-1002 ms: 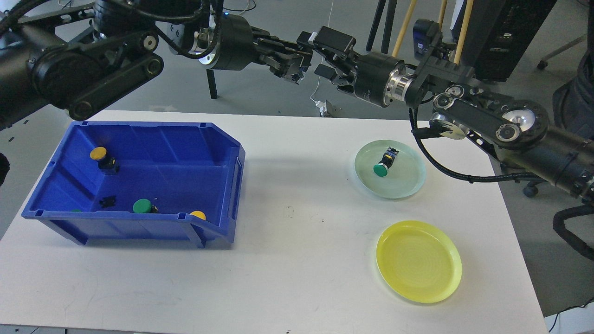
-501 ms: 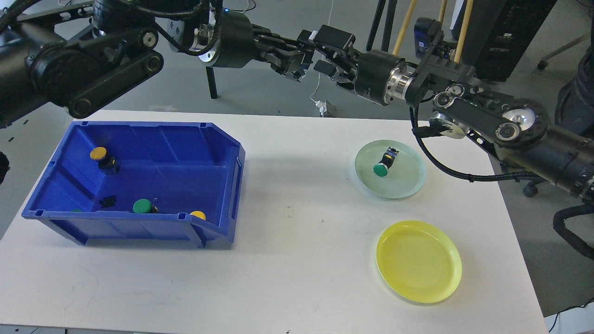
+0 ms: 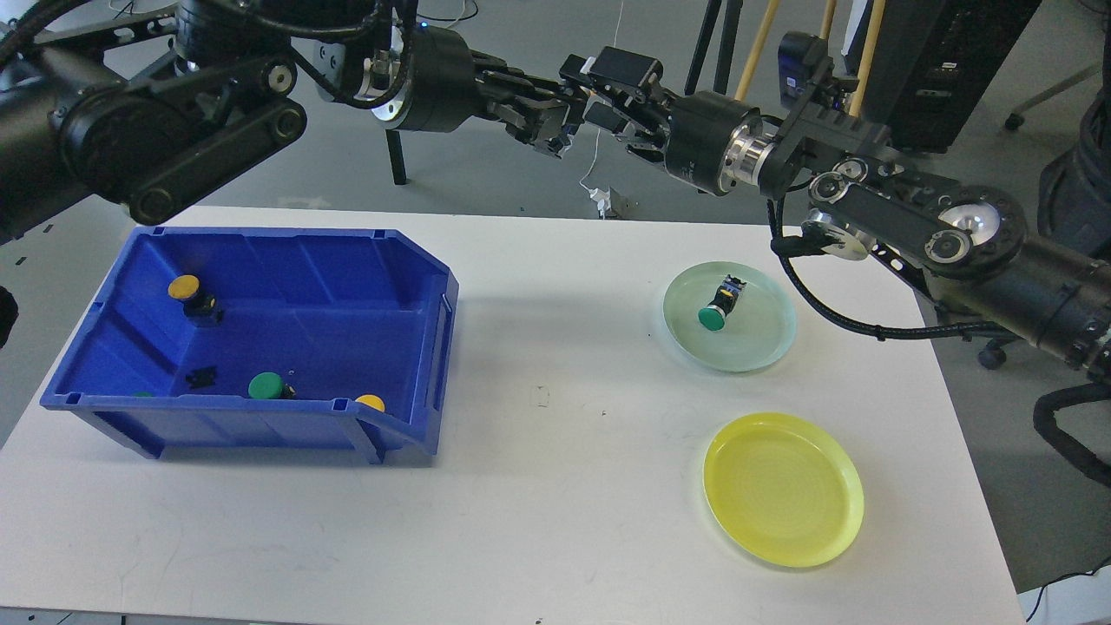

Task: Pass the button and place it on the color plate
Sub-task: 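Pass the button from the left gripper to the right gripper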

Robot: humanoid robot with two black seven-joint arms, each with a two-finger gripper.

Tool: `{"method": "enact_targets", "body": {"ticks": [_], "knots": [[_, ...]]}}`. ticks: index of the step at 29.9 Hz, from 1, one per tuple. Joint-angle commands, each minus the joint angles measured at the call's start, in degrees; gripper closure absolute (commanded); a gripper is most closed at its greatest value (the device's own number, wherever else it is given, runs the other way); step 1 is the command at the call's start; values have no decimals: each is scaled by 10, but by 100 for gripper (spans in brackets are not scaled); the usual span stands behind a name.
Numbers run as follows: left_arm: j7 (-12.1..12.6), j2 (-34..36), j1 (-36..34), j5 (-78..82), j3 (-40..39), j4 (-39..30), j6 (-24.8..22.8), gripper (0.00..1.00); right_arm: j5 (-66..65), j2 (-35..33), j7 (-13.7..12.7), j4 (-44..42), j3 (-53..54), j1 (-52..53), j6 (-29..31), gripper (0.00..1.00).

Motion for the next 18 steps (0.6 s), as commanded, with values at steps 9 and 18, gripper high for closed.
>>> {"method": "enact_targets", "body": {"ticks": [9,18], "knots": [[-1,1,1,3,6,0,0,83,2,0,0,0,1,7,4,52],[0,0,1,5,7,1,0,83,2,0,-1,-1,1,8,7,69]]}}
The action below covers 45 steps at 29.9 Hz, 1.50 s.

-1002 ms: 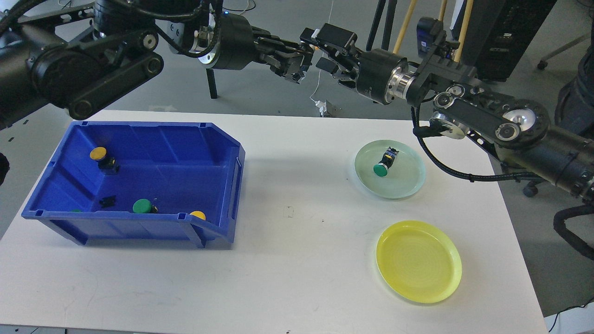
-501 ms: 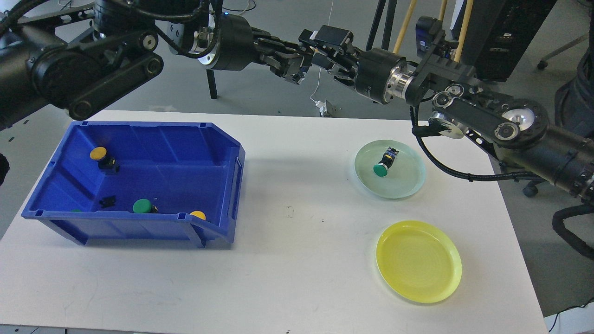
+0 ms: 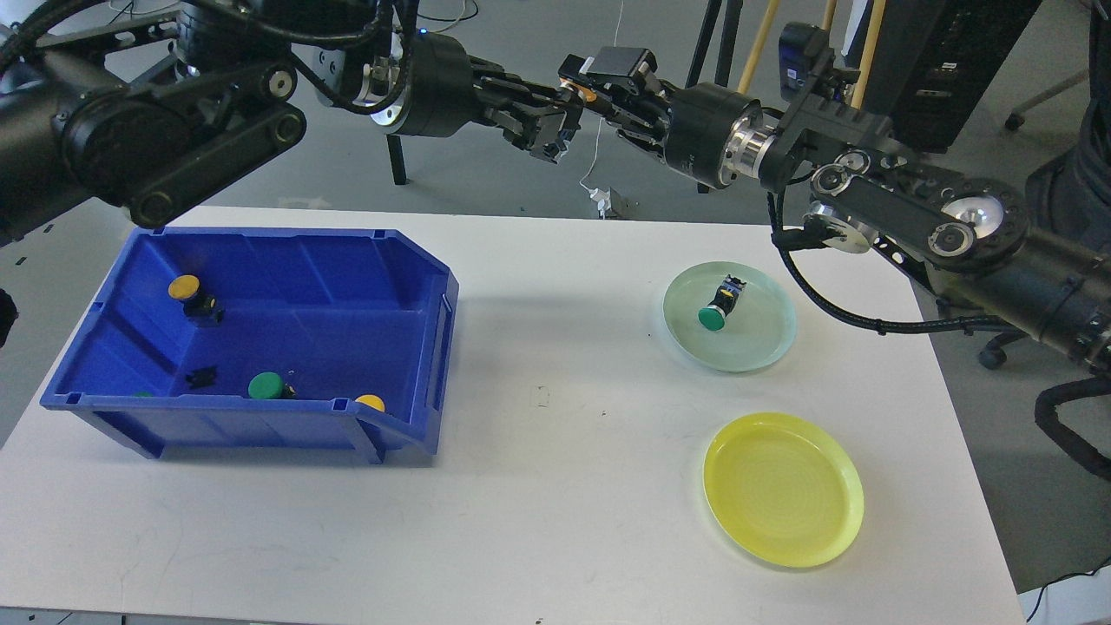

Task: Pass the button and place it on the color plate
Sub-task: 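Pass the button from the left gripper to the right gripper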

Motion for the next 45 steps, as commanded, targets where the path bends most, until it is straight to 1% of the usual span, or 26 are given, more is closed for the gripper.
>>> {"method": "enact_targets", "body": {"ticks": [1,6,10,11,13,14,17,19,21,24,29,36,42,45], "knots": [[1,0,0,0,0,0,0,83,0,1,1,-1,0,0,3,70],[1,-1,1,1,0,0,0,83,0,1,1,-2,0,1,5,74],[1,-1,1,2,0,0,0,82,0,0,0,-2,0,1,5,75],[2,-1,1,2,0,0,0,82,1,0,0,-2,0,2,5,75],[4,-1,1,1,-1,0,0,77,2,1,0,-2,0,2,5,75],[5,-1,2,1,-1,0,0,72,3,1,0,-2,0,2,5,75],[5,-3,2,-1,-2,0,0,47,4,1,0,-3,0,3,5,75],[5,-5,1,-3,-4,0,0,36,4,1,0,-3,0,5,5,75],[5,-5,2,-4,-6,1,0,14,4,2,0,-3,0,5,6,75],[9,-5,2,-7,-7,0,0,8,4,2,-1,-3,0,7,6,75],[10,-5,2,-6,-8,0,0,3,4,1,-2,-3,0,9,6,75],[16,1,2,-7,-9,0,0,1,6,-11,-7,-10,0,8,16,75],[17,8,1,-12,-26,0,0,1,7,-57,-18,-10,-1,0,25,75],[17,17,1,-19,-32,1,0,2,7,-98,-25,-2,-4,-19,32,75]]}}
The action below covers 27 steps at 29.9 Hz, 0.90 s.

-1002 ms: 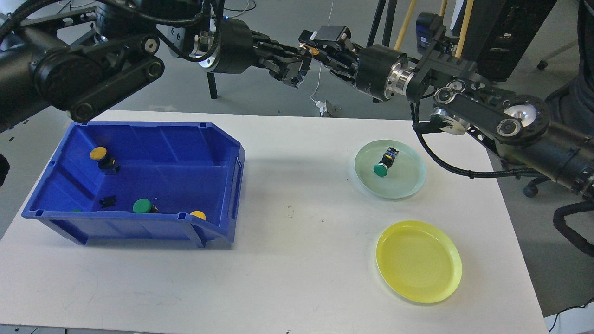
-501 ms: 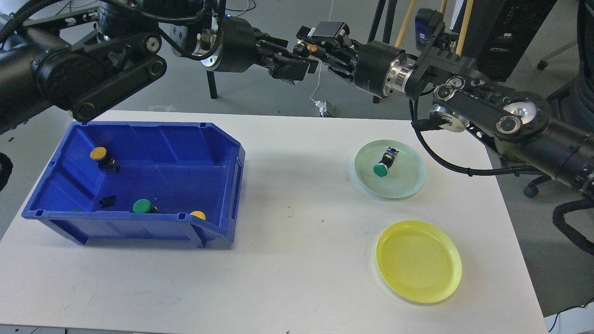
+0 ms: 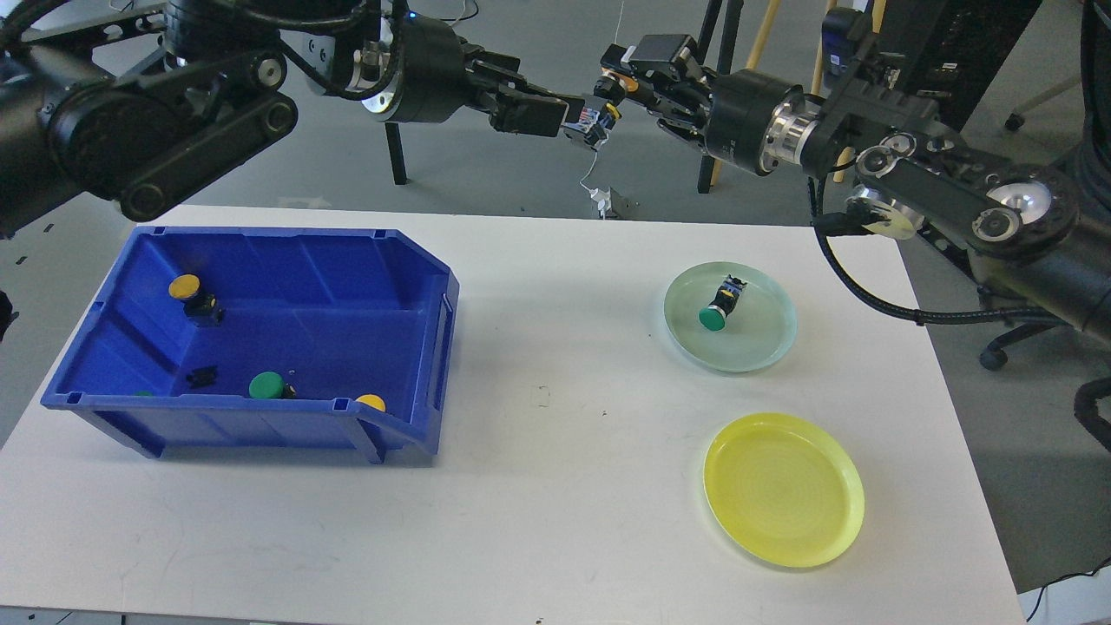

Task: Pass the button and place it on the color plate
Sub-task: 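Pass the button from the left gripper to the right gripper, then lower the button onto the yellow plate with the right gripper and release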

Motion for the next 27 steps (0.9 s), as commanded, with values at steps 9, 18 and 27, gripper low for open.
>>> {"method": "enact_targets", "body": {"ticks": [9,18,27], "knots": [[0,16,-1,-6,-52,15,0,2,0,-208,-8,136,-64,-64,78,74],[0,12,-4,-6,-83,30,0,2,-7,-407,-9,314,-140,-130,96,74],[-1,9,-10,-6,-96,36,0,2,-39,-450,-10,337,-148,-205,89,73]]}}
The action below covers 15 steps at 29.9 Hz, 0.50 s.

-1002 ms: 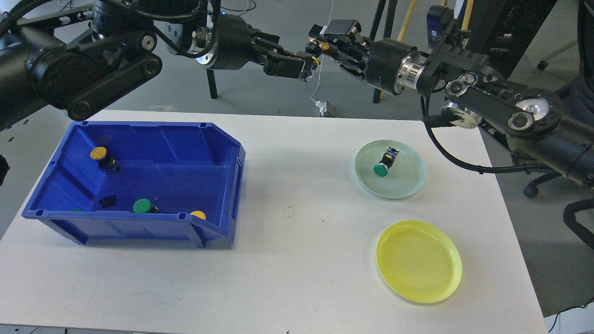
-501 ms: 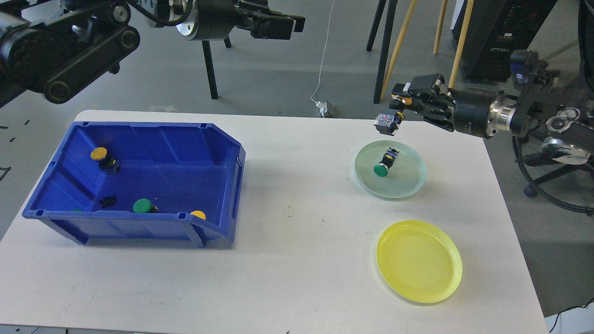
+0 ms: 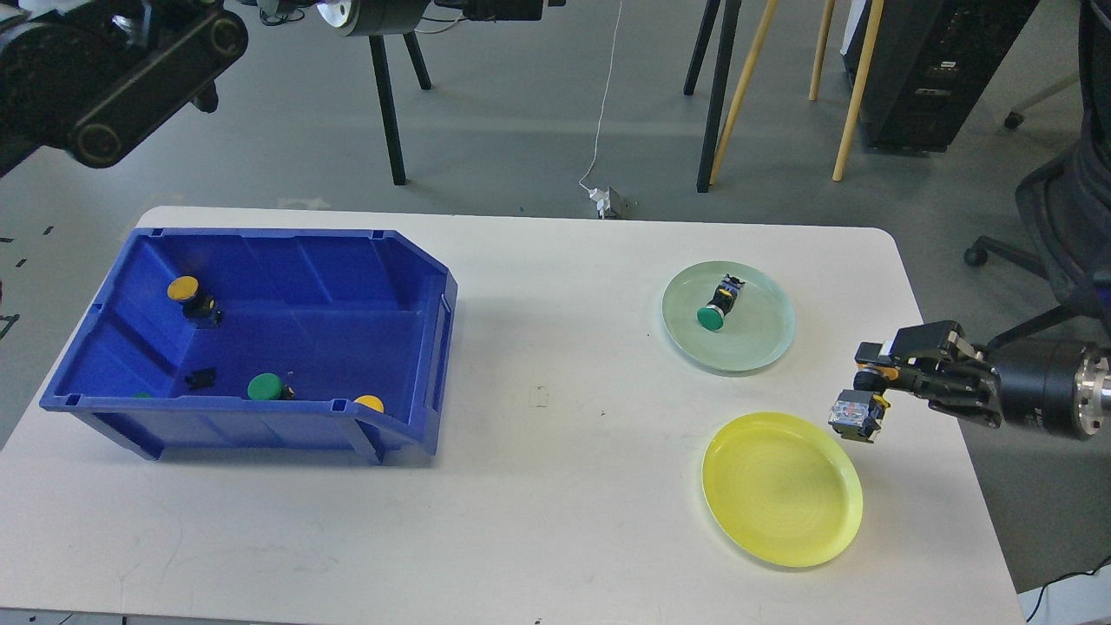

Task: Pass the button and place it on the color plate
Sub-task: 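Lower the button onto the yellow plate with the right gripper and release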

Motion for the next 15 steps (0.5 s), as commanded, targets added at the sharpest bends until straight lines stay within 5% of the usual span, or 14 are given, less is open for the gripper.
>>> {"method": "enact_targets", "body": {"ticks": [1,10,15], "knots": [[0,0,-2,0,-6,1,0,2,-15,8,-2,-7,-1,-24,-7,72],[-1,0,-1,0,-14,1,0,2,-16,94,-17,-65,-3,-67,-25,63],[0,0,-1,0,-17,1,0,2,-15,132,-15,-101,-4,-75,-26,43]]}}
